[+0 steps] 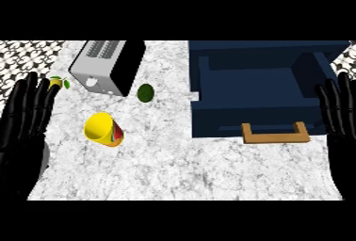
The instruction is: Pick up the cup, place it into the drawer and close the drawer
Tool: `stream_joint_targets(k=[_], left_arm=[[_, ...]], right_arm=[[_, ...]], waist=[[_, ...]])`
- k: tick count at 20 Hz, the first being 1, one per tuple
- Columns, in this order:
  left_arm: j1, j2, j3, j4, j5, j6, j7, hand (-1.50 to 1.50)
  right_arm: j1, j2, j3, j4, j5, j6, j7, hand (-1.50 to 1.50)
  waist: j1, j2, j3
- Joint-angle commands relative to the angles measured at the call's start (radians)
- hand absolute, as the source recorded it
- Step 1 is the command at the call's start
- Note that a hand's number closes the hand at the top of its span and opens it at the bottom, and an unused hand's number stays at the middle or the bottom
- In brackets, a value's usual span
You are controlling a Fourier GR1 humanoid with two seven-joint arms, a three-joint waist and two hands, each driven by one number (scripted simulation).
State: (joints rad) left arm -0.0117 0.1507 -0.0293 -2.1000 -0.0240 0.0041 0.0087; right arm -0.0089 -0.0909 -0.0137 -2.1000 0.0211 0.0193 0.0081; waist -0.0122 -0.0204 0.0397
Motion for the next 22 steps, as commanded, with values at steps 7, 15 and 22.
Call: stream_joint_targets(k=[7,15,22], left_arm=[[-0.073,-0.001,0.048,0.187,0.360,-0.201,-0.015,-1.50],[-0.173,0.076,0.176,0.313,0.494,-0.304,0.020,-1.50],[-0.182,0.020,0.127,0.325,0.437,-0.264,0.034,-1.50]], right_arm=[[-0.022,0.016,0.042,0.035,-0.126,0.075,0.065,-1.50],[-0.021,0.050,0.059,0.018,-0.092,0.036,0.085,-1.50],[-0.057,0.056,0.064,0.103,-0.078,0.048,0.060,-1.50]], waist=[[-0.003,0.028,-0.041],[0.011,0.020,-0.040],[0.012,0.020,-0.040]])
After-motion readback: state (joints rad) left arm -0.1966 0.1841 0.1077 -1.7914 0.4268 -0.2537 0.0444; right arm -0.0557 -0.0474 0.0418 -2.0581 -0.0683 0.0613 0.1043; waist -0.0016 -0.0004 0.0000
